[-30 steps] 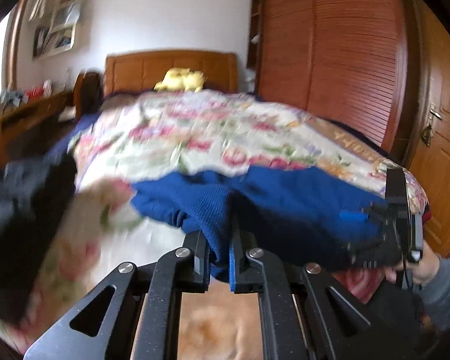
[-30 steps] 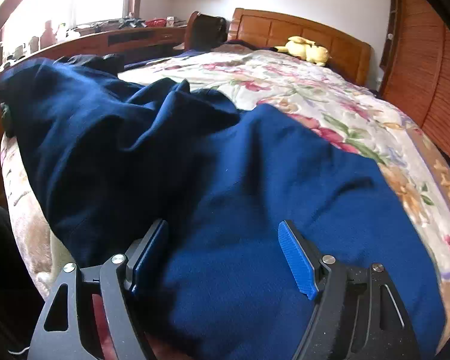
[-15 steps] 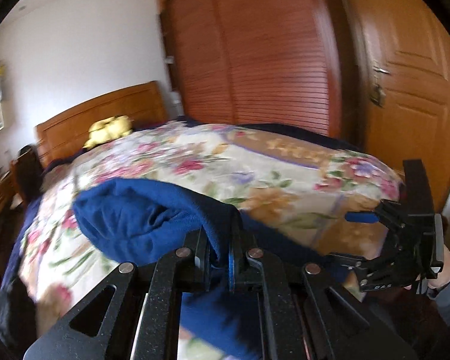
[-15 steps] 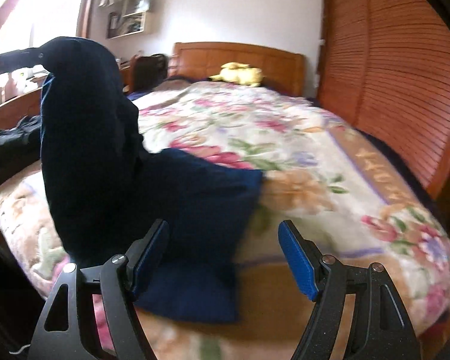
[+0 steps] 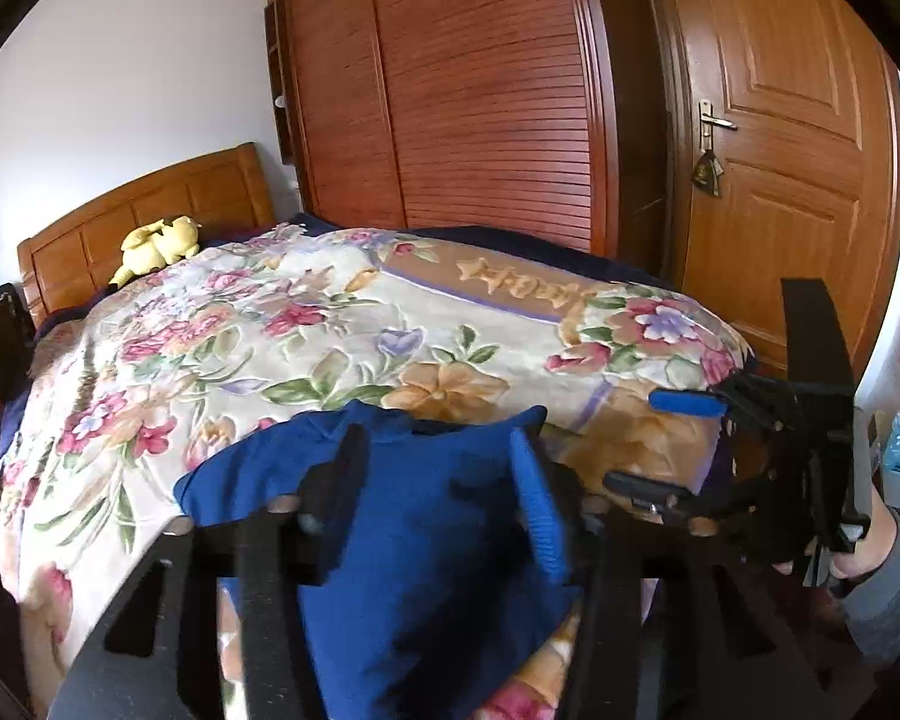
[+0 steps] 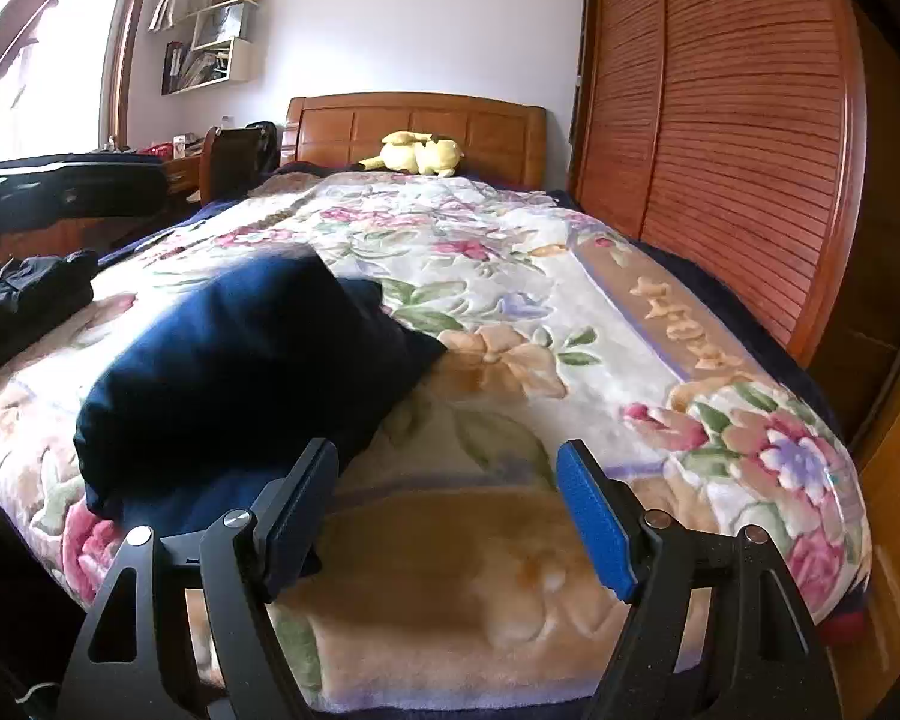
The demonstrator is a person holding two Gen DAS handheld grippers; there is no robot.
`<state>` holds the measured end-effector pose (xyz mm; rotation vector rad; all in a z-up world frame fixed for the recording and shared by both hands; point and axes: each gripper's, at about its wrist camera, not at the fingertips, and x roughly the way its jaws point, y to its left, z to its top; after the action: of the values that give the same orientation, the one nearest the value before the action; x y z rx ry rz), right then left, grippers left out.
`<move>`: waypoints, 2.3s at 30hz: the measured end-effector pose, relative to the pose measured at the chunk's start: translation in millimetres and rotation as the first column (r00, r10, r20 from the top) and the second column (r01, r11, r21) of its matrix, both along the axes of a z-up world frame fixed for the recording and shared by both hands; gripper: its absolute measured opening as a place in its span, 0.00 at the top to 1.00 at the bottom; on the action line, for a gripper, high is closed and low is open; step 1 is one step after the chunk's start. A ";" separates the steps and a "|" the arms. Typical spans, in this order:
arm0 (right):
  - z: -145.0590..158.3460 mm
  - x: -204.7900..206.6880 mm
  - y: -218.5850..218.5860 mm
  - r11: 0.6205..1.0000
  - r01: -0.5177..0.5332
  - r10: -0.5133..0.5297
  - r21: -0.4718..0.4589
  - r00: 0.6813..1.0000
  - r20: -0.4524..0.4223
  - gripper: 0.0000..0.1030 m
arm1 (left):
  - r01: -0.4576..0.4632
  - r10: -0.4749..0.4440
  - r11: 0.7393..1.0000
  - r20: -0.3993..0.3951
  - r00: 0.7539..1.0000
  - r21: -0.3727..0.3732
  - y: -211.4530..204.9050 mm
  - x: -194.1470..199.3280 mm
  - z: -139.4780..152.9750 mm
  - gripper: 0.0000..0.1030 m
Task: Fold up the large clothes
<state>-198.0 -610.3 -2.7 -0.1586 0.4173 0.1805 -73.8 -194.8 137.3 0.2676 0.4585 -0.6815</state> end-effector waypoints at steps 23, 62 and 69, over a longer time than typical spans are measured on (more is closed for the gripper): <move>39.2 34.4 76.4 0.985 -0.173 0.174 -0.019 0.982 0.071 0.25 | -0.235 0.232 0.967 -0.042 0.972 -0.094 104.9 7.4 -47.4 0.20; 11.4 56.5 29.2 0.991 0.025 -0.007 0.135 0.991 -0.134 0.45 | -0.206 0.181 0.969 -0.172 0.968 -0.138 133.1 61.7 -114.9 0.20; 2.4 82.3 50.7 0.995 0.011 0.005 0.094 0.986 -0.169 0.24 | -0.257 0.223 0.952 -0.203 0.954 -0.164 143.7 69.3 -129.6 0.20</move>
<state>-115.6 -559.6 -0.3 -0.0489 0.5771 0.2117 -4.4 -51.2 7.7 -0.0326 0.5866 -0.5068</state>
